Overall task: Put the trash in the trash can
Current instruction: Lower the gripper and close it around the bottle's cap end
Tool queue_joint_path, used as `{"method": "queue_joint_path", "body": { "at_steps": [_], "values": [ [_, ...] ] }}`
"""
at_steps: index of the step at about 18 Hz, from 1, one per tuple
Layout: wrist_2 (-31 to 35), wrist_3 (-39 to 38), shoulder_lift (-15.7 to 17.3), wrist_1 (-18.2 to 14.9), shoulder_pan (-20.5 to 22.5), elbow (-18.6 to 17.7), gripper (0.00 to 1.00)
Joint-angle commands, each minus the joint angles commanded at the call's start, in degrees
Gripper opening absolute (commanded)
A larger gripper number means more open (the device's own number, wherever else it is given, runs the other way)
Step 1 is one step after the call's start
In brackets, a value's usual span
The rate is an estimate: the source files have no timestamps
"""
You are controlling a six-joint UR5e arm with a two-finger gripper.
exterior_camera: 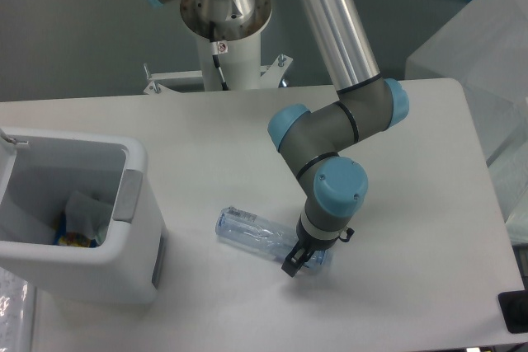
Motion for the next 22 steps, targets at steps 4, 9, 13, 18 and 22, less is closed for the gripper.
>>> {"method": "queue_joint_path", "body": {
  "at_steps": [4,9,13,18,22],
  "values": [
    [0.0,0.1,-0.5,-0.1,-0.3,-0.1,0.89],
    [0.0,0.1,-0.4,-0.2,-0.4,-0.1,0.81],
    [0.0,0.1,0.0,-0.3,-0.4,-0.1,0.73],
    [0.0,0.3,0.0,-0.2,-0.4,0.0,0.70],
    [0.0,0.4,0.1,-0.2,-0.4,0.0,0.66]
  ]
}}
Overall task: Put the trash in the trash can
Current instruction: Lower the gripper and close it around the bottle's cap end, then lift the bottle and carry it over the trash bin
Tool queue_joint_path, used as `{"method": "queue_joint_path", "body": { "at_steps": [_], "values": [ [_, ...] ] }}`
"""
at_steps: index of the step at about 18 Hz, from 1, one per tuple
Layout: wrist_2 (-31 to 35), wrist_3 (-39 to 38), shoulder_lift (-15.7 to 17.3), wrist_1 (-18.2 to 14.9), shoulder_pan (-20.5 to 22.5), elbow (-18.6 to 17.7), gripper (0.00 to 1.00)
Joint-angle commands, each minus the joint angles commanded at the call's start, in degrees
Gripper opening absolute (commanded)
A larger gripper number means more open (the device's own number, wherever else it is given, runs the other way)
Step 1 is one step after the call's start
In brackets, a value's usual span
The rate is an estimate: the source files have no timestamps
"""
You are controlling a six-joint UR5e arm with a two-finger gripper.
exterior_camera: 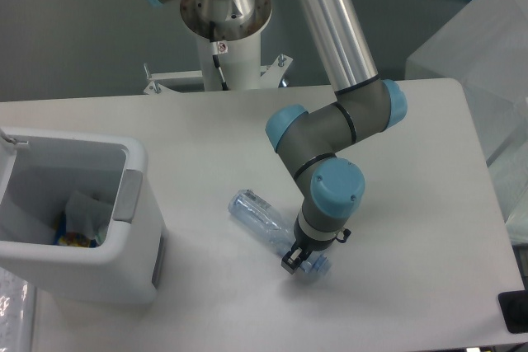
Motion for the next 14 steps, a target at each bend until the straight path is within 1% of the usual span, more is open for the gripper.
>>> {"method": "queue_joint_path", "body": {
  "at_steps": [3,8,11,14],
  "values": [
    [0.0,0.2,0.0,0.0,0.0,-0.1,0.64],
    [0.0,0.4,0.5,0.0,0.0,0.2,0.64],
    [0.1,1.2,3.5,0.6,0.0,0.8,0.64],
    [0.1,2.3,6.4,1.9,0.1,3.1,0.64]
  ]
}}
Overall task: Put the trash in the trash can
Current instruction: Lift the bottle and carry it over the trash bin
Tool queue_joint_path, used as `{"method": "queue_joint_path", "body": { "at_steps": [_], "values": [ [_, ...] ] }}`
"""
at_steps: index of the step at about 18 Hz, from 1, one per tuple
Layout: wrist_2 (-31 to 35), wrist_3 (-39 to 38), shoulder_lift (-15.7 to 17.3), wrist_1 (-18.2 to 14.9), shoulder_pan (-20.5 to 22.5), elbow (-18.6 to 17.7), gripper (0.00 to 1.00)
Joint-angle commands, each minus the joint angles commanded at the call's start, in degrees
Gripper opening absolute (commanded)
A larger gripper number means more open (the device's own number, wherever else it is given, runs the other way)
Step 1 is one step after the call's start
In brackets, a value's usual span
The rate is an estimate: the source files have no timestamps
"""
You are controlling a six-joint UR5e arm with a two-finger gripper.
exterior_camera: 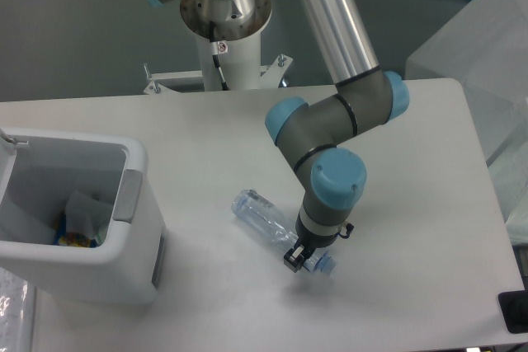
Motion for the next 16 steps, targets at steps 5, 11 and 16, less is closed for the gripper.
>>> {"method": "queue_joint_path", "body": {
  "at_steps": [5,11,16],
  "values": [
    [-0.1,2.5,4.4,9.9,-0.1,4.6,0.64],
    [-0.4,10.6,7.2,17.1,-4.6,15.2,0.64],
    [-0.7,10.9,10.5,18.4,-10.3,17.6,0.64]
  ]
}}
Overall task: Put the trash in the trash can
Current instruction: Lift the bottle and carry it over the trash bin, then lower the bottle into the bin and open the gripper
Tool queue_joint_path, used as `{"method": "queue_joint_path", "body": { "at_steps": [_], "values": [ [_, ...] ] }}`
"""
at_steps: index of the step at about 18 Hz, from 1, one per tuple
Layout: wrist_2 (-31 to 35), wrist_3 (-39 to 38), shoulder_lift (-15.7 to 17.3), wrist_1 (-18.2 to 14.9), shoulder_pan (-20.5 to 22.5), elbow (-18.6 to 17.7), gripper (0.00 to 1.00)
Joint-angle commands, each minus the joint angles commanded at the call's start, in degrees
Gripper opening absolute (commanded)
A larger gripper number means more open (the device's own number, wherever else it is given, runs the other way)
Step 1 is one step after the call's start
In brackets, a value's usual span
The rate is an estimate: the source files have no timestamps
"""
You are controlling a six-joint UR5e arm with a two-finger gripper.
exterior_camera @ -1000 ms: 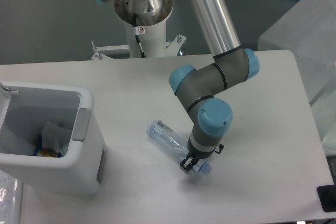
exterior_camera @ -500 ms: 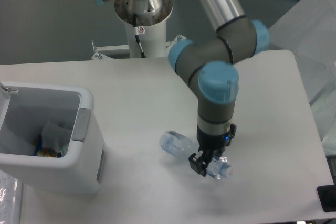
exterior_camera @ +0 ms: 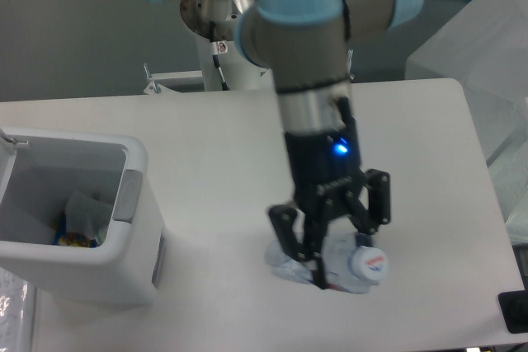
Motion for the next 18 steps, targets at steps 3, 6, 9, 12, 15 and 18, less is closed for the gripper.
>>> {"method": "queue_joint_path", "body": {
  "at_steps": [3,6,9,12,15,18],
  "values": [
    [-0.7,-0.6,2.5,0.0,-2.3,-0.4,0.64],
    [-1.0,-1.8,4.7,0.0,-4.8,-0.7,0.64],
    [-1.4,-2.0,5.6,0.0,-8.0,-2.5,0.64],
    [-1.4,-2.0,6.5,0.0,-11.4,-5.8,0.64],
    [-1.4,-1.9,7.3,0.0,-12.9,-9.0,0.64],
    [-1.4,-2.0,7.7,-0.1,-14.8,-11.1,0.64]
  ]
}}
